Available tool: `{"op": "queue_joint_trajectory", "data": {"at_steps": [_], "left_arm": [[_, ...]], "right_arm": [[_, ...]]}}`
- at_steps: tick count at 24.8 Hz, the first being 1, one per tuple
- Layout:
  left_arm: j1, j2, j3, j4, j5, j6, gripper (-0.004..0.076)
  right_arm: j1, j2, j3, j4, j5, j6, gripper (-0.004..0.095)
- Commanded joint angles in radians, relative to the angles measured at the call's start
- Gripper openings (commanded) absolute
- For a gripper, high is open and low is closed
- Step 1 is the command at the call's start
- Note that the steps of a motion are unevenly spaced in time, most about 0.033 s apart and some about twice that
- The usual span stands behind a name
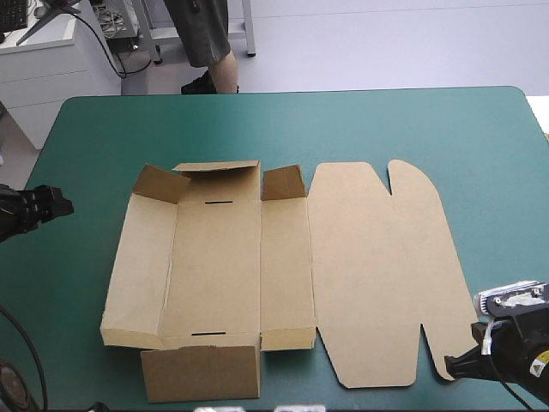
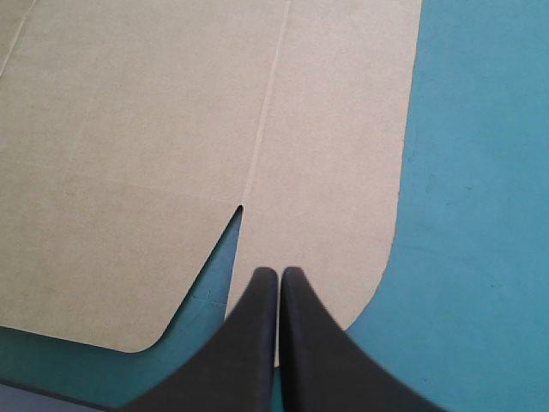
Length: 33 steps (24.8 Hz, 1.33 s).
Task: Fold the box
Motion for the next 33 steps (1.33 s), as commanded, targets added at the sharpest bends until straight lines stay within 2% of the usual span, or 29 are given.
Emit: {"op": "queue_joint_trajectory", "data": {"at_steps": [1, 12, 18, 26, 33], "left_arm": [[-0.001, 0.019, -0.020, -0.050, 0.052, -0.005, 0.0688], [-0.001, 0.149, 0.015, -0.060, 0.052, 0.043, 0.0698], [-0.001, 0.156, 0.188, -0.135, 0.059, 0.146, 0.0698], [-0.006, 0.160, 0.341, -0.199, 0.058, 0.178, 0.0694], [-0.128, 0.160, 0.413, -0.141, 0.058, 0.193, 0.0694]], "right_arm": [[-0.009, 0.008, -0.022, 0.004, -0.054, -0.009, -0.0013], [-0.009, 0.008, -0.022, 0.004, -0.054, -0.009, -0.0013], [-0.009, 0.008, -0.022, 0.004, -0.054, -0.009, -0.0013], [-0.009, 0.008, -0.022, 0.006, -0.066, -0.023, -0.0013], [-0.009, 0.008, -0.022, 0.008, -0.066, -0.034, -0.0013]]}}
